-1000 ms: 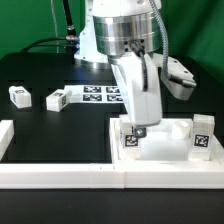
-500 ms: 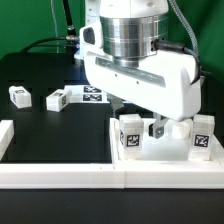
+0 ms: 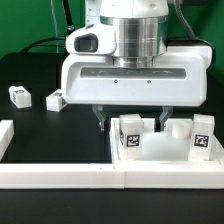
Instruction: Assemble square table
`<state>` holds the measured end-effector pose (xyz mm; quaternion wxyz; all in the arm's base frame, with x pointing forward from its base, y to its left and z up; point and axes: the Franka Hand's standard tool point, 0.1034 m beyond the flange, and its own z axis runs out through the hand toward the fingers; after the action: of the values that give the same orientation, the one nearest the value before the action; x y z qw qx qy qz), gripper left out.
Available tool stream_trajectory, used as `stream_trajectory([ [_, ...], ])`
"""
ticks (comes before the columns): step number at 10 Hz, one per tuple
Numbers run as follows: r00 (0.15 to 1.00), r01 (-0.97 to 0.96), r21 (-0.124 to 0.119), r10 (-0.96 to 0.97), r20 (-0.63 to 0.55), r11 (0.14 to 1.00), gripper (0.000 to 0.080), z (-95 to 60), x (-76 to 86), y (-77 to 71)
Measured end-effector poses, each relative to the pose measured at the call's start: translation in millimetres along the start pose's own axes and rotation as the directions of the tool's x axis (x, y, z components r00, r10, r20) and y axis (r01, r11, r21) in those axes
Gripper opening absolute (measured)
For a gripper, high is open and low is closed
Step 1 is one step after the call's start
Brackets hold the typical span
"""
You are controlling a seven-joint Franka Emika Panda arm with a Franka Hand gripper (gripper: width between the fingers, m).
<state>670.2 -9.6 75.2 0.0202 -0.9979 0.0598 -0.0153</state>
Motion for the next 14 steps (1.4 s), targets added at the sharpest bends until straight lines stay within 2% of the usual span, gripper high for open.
stream_trajectory([
  [2,0.998,0.062,-0.003,-0.062,0.001,0.998,0.0648,0.6,-0.6,0.7],
  [3,0.999,0.04,-0.004,-0.04,0.001,0.999,0.0526,0.6,-0.6,0.8],
  [4,0.999,0.039,-0.004,-0.039,0.001,0.999,0.0526,0.6,-0.6,1.2],
  [5,1.0,0.002,-0.002,-0.002,0.001,1.0,0.0391,0.7,-0.6,0.9],
  [6,0.993,-0.117,-0.002,0.117,0.001,0.993,0.0288,0.7,-0.6,0.9],
  [7,0.989,-0.146,-0.002,0.146,0.001,0.989,0.0288,0.7,-0.6,1.0],
  [8,0.959,-0.283,0.005,0.283,-0.009,0.959,0.0288,1.0,0.7,1.3],
  [9,0.899,-0.438,0.017,0.438,-0.022,0.899,0.0288,1.5,0.8,2.9],
  [10,0.8,-0.6,0.029,0.6,-0.012,0.8,0.0288,0.9,0.5,4.0],
  [11,0.671,-0.741,0.03,0.741,0.007,0.671,0.0288,0.6,-0.2,2.2],
  [12,0.507,-0.862,0.025,0.862,0.014,0.507,0.0288,0.6,-1.7,-1.1],
  [13,0.382,-0.924,0.034,0.924,0.014,0.382,0.0289,0.6,-2.6,-1.6],
  [14,0.346,-0.938,0.035,0.938,0.015,0.345,0.0289,0.6,-2.4,-1.1],
])
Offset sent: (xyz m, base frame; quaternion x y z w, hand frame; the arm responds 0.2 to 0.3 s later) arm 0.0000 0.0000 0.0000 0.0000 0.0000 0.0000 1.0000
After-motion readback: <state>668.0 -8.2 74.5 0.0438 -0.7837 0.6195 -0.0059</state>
